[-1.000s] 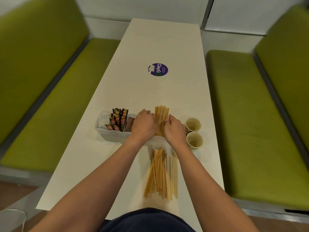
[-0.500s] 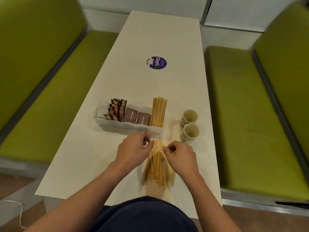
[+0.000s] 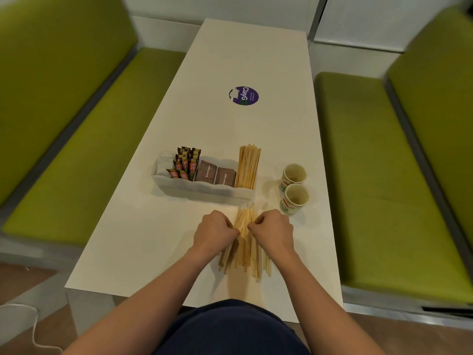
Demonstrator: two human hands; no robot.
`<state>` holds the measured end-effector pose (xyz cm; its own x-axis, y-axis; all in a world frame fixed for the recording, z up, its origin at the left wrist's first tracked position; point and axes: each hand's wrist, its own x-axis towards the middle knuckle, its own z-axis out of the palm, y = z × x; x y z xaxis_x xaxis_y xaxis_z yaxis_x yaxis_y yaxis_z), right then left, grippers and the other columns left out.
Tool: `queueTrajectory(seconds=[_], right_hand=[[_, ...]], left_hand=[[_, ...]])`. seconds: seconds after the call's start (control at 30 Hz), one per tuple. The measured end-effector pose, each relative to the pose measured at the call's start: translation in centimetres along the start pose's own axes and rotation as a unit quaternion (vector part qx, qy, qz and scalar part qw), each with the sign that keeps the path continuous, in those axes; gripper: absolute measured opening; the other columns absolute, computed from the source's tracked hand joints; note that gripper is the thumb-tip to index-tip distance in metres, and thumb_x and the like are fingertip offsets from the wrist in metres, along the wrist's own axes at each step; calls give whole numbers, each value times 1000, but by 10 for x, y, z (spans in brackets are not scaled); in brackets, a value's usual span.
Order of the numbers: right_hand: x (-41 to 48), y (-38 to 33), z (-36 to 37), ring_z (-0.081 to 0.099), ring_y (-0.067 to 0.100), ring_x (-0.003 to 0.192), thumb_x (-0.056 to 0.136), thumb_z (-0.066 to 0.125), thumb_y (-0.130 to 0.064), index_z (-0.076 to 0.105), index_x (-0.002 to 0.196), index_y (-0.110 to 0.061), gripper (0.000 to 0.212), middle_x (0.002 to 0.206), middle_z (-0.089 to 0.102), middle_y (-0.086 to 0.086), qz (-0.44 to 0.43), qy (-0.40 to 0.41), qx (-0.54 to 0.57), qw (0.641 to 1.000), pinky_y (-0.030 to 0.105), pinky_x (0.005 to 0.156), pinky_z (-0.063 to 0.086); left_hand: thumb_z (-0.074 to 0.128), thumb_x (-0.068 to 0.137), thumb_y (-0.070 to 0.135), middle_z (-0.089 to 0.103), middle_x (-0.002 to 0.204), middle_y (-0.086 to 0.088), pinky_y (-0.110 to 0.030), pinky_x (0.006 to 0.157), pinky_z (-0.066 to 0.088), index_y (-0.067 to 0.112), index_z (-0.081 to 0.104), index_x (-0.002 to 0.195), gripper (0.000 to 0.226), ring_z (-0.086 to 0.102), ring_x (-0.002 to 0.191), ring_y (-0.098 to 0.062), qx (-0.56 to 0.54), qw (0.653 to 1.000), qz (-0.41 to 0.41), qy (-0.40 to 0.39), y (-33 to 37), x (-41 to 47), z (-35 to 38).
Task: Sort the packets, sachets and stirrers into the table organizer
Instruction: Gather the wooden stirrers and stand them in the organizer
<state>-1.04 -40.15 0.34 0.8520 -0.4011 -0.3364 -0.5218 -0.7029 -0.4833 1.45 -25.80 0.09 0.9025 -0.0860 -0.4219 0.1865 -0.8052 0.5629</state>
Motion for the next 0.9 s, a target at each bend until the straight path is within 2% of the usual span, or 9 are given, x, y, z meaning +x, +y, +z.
queueTrajectory(seconds=[0.07,0.2,0.33,0.47,0.57,0.67,0.8,0.9], right_hand=[[1,2,-1,65,21,70,78,71,-31,74,72,-15,18,70,70,0,10,-5,32,999,36,69,56],[1,8,-4,69,19,77,78,75,-36,74,77,-24,11,76,72,-7,36,-14,112,993,41,79,59],[-1,16,-6,72,19,67,73,74,-36,72,72,-25,10,67,71,-7,52,-16,198,979,47,74,63],[-5,18,-12,72,19,67,75,72,-29,72,73,-24,6,67,71,-5,48,-14,255,966,50,70,63],[-6,18,-19,70,18,65,80,71,-21,72,77,-19,4,69,71,-2,40,-9,290,956,48,70,64],[-9,14,-26,69,21,71,83,70,-17,71,80,-18,4,76,70,-1,11,5,330,944,43,68,64],[-10,6,-35,68,14,66,88,70,-18,72,84,-20,5,78,70,-5,-33,45,358,932,35,64,63],[-4,0,-43,69,14,67,90,70,-17,72,85,-22,8,78,71,-3,-45,90,391,915,26,62,60]], left_hand=[[72,75,20,70,62,-2,-38,57,62,13,74,66,12,67,48,-19,-31,999,-6,-8,-1,0,-3],[71,78,12,69,61,-6,-35,56,62,9,76,71,9,66,46,-21,-86,996,-25,-29,-5,-2,-11],[72,78,7,68,60,-9,-34,56,62,9,76,69,10,63,47,-22,-127,990,-31,-57,-12,-5,-18],[75,79,9,72,70,-8,-27,53,58,11,76,69,10,67,61,-19,-162,985,4,-53,-5,-15,-30],[75,84,10,72,70,-4,-23,55,56,11,76,76,9,67,65,-13,-204,975,90,-22,18,-18,-56],[75,87,13,74,75,1,-29,59,61,13,78,84,4,71,69,-17,-255,951,163,57,49,-2,-87],[74,88,17,75,77,3,-26,60,61,15,79,89,6,72,72,-11,-279,927,198,156,84,33,-106],[73,88,18,75,78,3,-32,63,63,14,79,89,7,72,72,-11,-277,926,188,175,92,58,-96]])
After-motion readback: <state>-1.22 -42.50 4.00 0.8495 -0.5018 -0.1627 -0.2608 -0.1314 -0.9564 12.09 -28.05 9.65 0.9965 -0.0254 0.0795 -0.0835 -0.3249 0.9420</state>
